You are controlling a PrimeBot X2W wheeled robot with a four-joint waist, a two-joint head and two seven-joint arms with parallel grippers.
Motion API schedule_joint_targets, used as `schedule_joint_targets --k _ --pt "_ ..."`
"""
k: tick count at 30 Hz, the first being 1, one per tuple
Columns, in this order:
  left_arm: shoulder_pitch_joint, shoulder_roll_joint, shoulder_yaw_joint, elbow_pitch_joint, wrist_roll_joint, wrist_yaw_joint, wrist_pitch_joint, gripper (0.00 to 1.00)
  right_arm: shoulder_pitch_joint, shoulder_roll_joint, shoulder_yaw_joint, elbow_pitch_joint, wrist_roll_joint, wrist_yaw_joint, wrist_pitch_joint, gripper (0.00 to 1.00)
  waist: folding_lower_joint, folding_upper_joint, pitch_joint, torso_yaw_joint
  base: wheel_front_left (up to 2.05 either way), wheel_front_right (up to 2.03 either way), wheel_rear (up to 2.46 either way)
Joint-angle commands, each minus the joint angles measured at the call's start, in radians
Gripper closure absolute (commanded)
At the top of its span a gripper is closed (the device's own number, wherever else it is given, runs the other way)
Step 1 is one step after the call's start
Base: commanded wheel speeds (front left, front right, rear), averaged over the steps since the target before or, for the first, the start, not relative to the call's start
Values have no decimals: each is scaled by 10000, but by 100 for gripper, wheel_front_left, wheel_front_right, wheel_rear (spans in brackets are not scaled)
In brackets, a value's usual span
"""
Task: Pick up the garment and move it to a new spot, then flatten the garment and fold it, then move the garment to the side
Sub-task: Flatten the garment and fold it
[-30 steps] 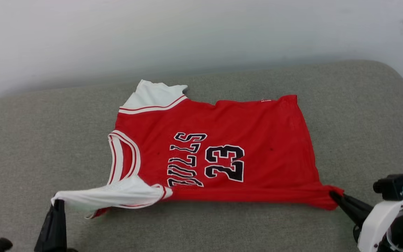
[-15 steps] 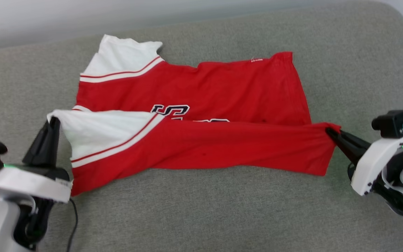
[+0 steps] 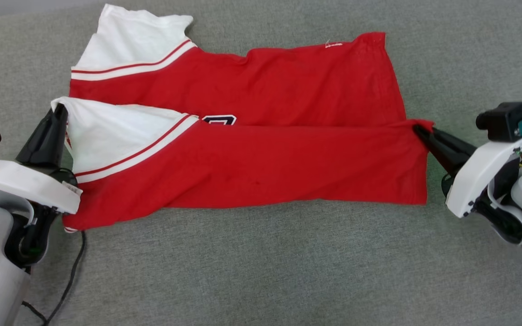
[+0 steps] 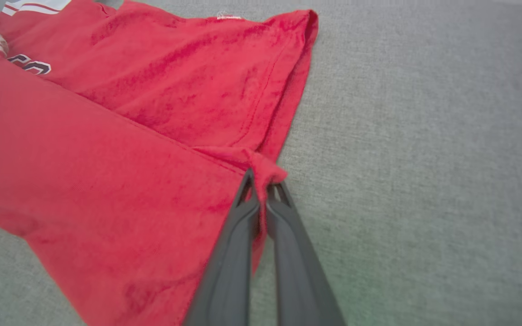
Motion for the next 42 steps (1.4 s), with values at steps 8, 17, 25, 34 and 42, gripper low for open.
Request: schedule_joint_targets --k 8,17,25,34,42 --pt "-609 39 -270 587 43 17 -22 100 -824 154 412 33 -107 -15 -80 100 -2 0 280 16 0 0 0" --pt "-888 -296 -191 1073 92 15 -22 100 -1096 253 860 374 6 -15 67 100 -2 0 418 218 0 0 0" --pt "-1016 -562 -211 1408 56 15 -22 0 -1052 334 1016 524 225 -13 -32 22 -2 0 275 344 0 0 0" --pt "-154 -551 262 614 -73 13 -22 0 -547 43 987 525 278 -13 -250 0 -2 0 -351 700 0 0 0" --pt "1652 -440 780 -911 263 37 -20 0 478 -444 546 335 507 -12 -342 0 -2 0 -982 1155 0 0 0"
